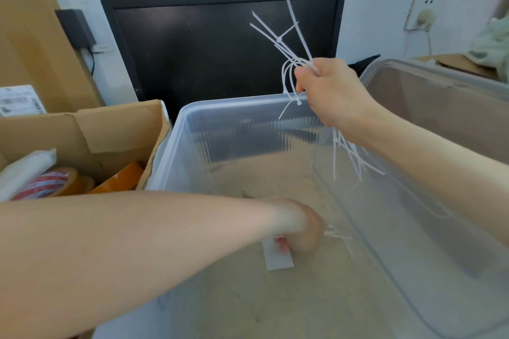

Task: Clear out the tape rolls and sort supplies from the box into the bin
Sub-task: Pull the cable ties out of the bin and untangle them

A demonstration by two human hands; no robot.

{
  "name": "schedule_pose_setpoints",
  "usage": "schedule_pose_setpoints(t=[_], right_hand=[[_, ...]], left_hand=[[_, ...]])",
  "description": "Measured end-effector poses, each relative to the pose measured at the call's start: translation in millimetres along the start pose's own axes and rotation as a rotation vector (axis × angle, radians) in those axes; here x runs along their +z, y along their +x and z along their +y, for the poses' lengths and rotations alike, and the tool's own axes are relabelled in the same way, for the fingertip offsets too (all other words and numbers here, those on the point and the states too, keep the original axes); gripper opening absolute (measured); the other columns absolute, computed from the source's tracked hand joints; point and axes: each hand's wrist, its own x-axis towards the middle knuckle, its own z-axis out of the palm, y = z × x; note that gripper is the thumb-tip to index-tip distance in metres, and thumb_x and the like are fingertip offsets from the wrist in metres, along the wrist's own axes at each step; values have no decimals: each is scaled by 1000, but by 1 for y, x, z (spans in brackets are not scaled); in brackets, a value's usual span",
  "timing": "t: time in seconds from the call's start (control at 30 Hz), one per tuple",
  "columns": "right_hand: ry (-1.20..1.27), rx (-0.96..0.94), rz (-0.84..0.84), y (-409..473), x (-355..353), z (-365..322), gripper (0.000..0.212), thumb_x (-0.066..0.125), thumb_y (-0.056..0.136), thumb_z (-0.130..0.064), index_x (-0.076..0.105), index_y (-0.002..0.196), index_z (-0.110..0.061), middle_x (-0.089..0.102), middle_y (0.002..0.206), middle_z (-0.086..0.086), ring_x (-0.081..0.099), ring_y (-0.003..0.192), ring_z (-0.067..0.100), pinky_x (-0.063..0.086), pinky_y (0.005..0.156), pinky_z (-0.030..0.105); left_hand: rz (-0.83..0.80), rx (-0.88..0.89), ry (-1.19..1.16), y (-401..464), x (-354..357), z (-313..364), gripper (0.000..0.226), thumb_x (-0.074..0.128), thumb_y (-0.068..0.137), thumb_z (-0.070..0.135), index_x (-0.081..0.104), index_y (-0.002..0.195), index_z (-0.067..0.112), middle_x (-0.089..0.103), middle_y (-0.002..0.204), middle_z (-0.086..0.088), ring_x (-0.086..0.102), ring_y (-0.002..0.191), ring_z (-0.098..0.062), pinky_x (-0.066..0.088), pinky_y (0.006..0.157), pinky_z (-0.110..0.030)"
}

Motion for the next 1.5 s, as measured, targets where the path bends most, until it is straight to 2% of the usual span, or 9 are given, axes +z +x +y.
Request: schedule_pose_setpoints(t=[0.1,0.2,0.3,0.57,0.77,0.97,1.1,1.27,1.5], right_hand=[[14,3,8,0,-1,-1,30,36,101,-21,48,75,-11,39,60,0,34,51,12,30,49,25],[11,3,43,0,-1,-1,32,36,100,-21,45,70,-14,39,60,0,34,52,13,30,50,26],[12,-15,95,0,-3,0,34,35,100,-22,43,68,-16,40,62,-1,34,55,12,31,51,27],[65,-63,292,2,-5,-2,37,33,103,-22,32,66,-18,36,66,-2,30,56,10,31,42,14],[344,27,342,10,-5,5,30,44,98,-28,33,71,-19,36,67,-2,31,64,16,31,58,36],[804,132,416,14,-16,11,39,57,92,-12,31,65,-20,29,50,-2,25,40,11,25,40,23],[1088,259,273,15,-15,10,35,52,96,-14,33,67,-18,22,40,-8,16,35,8,17,35,21],[1128,238,138,17,-14,9,6,52,87,-3,49,84,-8,17,49,-4,14,40,9,17,36,22],[810,219,178,17,-11,11,20,54,96,-11,56,76,-9,27,42,-6,21,38,8,23,36,20]], left_hand=[[-144,-74,-306,-5,-10,-4,25,38,96,-1,59,83,-6,55,66,-14,54,44,-18,46,42,-24],[44,-106,-277,-18,-30,-16,19,42,98,9,61,99,4,54,88,-18,52,60,-25,37,35,-19],[132,-131,-419,-37,-54,-29,14,41,98,5,55,98,5,50,73,-14,47,40,-16,30,31,-16],[973,-542,-934,-81,-81,-68,22,37,98,10,57,100,2,61,103,-15,60,78,-24,47,56,-34],[1474,107,-1449,-104,-81,-84,30,31,104,23,51,83,14,37,57,1,29,47,-9,27,44,-23],[1281,271,-1334,-104,-78,-82,29,36,103,24,54,85,10,35,58,-1,26,48,-10,23,43,-21],[1176,264,-1202,-103,-76,-80,26,40,102,22,57,87,9,36,59,0,26,47,-9,22,45,-21],[1081,296,-1187,-103,-75,-79,28,40,102,22,57,85,8,34,58,-1,25,45,-8,22,42,-18],[1053,237,-1137,-101,-74,-81,34,39,103,27,60,84,9,36,56,1,27,44,-6,25,42,-17]])
